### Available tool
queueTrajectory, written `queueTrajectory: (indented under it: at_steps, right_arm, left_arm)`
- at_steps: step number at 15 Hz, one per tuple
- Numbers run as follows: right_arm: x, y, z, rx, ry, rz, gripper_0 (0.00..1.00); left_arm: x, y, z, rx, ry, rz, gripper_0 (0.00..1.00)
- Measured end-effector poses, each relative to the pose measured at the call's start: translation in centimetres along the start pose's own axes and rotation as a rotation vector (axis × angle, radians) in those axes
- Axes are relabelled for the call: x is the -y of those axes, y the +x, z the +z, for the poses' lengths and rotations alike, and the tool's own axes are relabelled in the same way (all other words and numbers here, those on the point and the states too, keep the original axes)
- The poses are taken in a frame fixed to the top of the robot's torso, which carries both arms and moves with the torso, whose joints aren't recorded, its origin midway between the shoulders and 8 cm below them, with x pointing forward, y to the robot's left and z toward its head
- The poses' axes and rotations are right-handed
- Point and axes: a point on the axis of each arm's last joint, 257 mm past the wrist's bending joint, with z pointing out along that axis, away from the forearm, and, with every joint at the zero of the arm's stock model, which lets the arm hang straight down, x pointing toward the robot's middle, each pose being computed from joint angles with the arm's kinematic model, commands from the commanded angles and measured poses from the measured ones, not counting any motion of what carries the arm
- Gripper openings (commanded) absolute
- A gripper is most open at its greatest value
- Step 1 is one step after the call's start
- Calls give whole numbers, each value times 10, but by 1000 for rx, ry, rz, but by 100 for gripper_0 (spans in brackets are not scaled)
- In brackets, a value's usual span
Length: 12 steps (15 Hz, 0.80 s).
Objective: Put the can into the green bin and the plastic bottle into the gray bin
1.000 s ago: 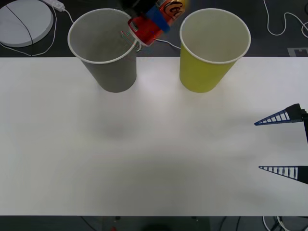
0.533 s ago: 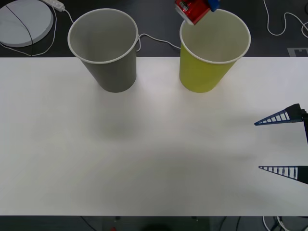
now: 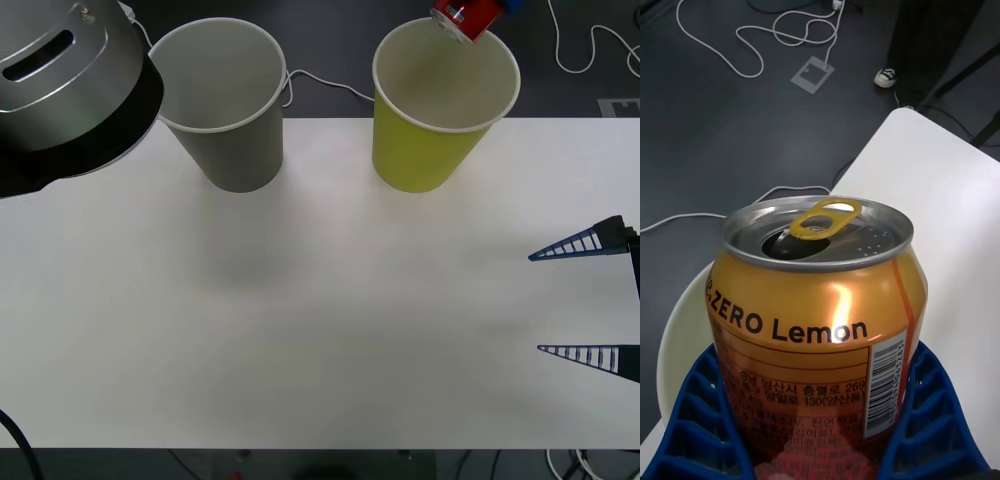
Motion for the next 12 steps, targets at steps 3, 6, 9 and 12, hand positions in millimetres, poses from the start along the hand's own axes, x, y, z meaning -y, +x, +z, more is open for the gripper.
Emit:
queueTrajectory:
  at_steps: [3,6,9,12]
  right_arm:
    - [0,0,0,0,0,0,100]
    - [0,0,0,0,0,0,100]
    - [0,0,0,0,0,0,100]
    - [0,0,0,0,0,0,100]
  left_arm:
    - [8,-2,15,16,-20,36,0]
    - [8,0,17,12,-25,52,4]
    - [4,6,20,-4,-38,75,25]
    - [-2,13,19,-23,-44,92,100]
